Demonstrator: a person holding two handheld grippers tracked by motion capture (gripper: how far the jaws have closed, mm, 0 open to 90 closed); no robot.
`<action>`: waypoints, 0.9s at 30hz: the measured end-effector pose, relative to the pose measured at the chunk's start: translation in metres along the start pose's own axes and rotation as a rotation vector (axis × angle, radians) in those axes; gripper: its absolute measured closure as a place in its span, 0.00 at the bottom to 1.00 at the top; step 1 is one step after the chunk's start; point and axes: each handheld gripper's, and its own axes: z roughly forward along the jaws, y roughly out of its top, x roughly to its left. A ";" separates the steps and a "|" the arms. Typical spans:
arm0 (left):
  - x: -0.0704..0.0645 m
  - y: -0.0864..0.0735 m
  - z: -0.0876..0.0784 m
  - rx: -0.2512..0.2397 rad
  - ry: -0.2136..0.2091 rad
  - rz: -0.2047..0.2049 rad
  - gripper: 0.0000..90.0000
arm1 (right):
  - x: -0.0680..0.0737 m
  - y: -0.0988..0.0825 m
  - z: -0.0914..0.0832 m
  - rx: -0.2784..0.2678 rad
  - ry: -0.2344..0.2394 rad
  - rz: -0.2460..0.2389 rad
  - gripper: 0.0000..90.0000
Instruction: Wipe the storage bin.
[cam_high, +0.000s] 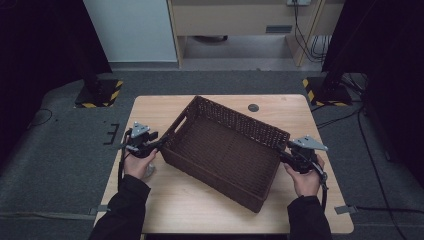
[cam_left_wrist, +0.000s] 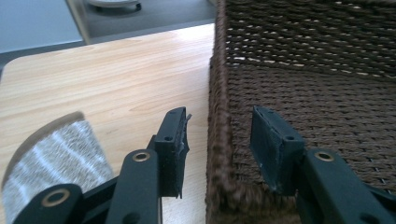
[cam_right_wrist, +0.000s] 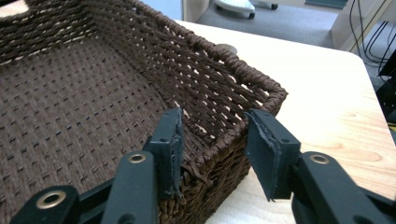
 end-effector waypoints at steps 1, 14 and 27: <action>-0.001 -0.001 0.001 0.009 -0.006 0.006 0.61 | -0.001 0.000 0.002 -0.006 0.000 0.002 0.65; -0.018 -0.014 -0.006 0.066 -0.032 0.016 0.74 | 0.003 0.002 -0.001 -0.040 0.020 0.001 0.57; -0.021 -0.020 -0.025 0.021 -0.037 -0.015 0.57 | 0.010 -0.006 0.006 0.007 -0.005 -0.042 0.64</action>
